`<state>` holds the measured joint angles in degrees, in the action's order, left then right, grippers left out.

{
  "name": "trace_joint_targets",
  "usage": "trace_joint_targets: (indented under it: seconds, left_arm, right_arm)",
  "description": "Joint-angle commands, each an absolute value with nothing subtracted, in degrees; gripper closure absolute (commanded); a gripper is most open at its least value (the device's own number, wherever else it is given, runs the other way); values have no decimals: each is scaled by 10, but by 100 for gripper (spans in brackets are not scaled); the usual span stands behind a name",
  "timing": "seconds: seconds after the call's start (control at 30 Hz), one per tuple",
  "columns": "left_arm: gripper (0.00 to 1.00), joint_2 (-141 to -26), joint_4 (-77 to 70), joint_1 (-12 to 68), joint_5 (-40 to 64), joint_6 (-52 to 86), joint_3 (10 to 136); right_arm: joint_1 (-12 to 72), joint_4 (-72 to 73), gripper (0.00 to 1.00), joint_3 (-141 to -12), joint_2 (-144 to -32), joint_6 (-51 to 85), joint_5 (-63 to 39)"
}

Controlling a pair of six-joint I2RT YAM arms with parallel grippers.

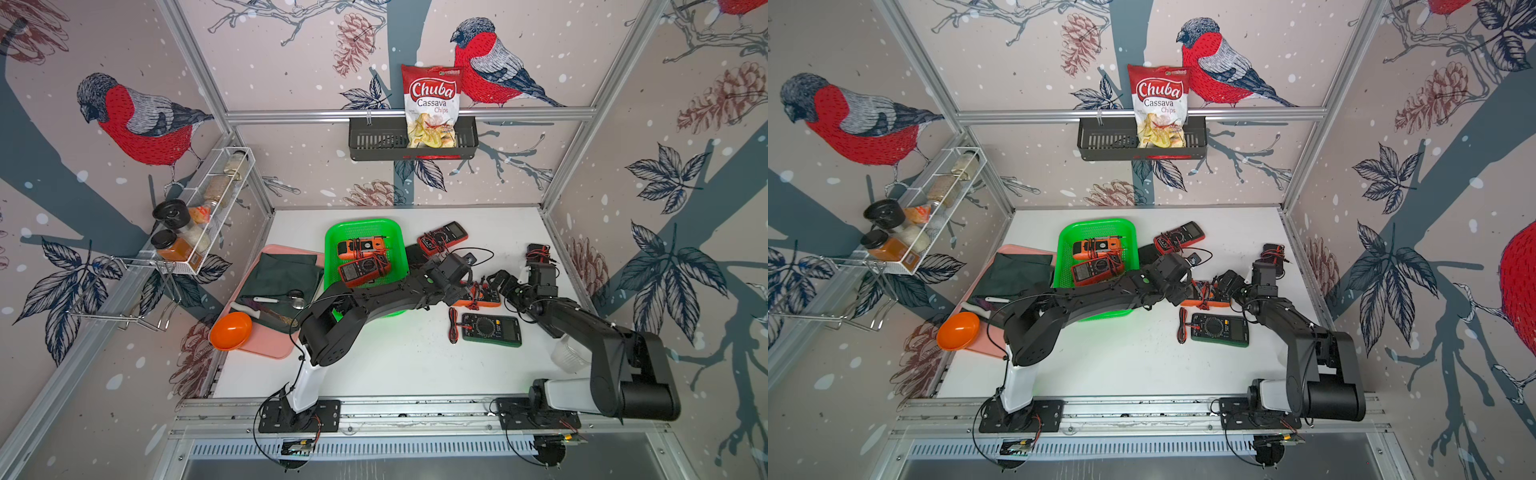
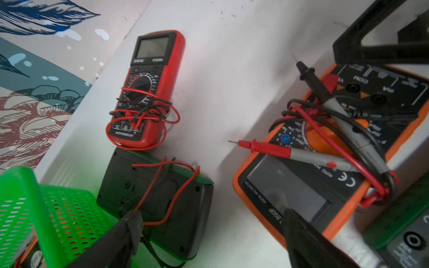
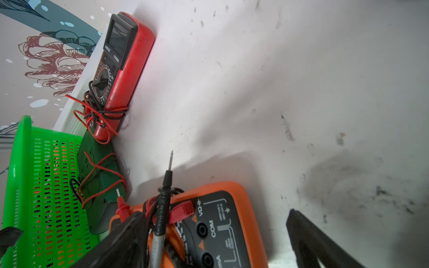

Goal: Put the multimeter into the basket
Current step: Pick up the multimeter from the center of the board.

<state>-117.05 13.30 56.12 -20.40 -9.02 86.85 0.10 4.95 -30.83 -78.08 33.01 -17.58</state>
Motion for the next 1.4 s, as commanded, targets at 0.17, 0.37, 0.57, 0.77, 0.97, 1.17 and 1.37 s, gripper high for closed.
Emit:
trace_joint_targets:
  seconds: [0.17,0.37,0.57,0.77,0.97,1.17,1.37]
  left_arm:
    - [3,-1209,165,560,-226,-79,891]
    - [3,-1231,196,558,-208,-67,912]
    - [3,-1230,209,558,-194,-54,902]
    - [5,-1240,221,558,-172,-53,898]
    - [6,-1251,224,557,-155,-55,903]
    - [6,-1250,217,549,-113,-54,896]
    - [6,-1247,209,542,-74,-50,888]
  right_arm:
    - [1,106,2,-280,-775,355,-206]
    - [-3,139,3,-264,-787,369,-243]
    - [-8,219,8,-236,-790,393,-324]
    - [-9,289,12,-220,-786,412,-389]
    - [-10,364,19,-202,-790,445,-443]
    - [-12,420,23,-191,-810,467,-467]
    - [-12,519,26,-177,-880,507,-485]
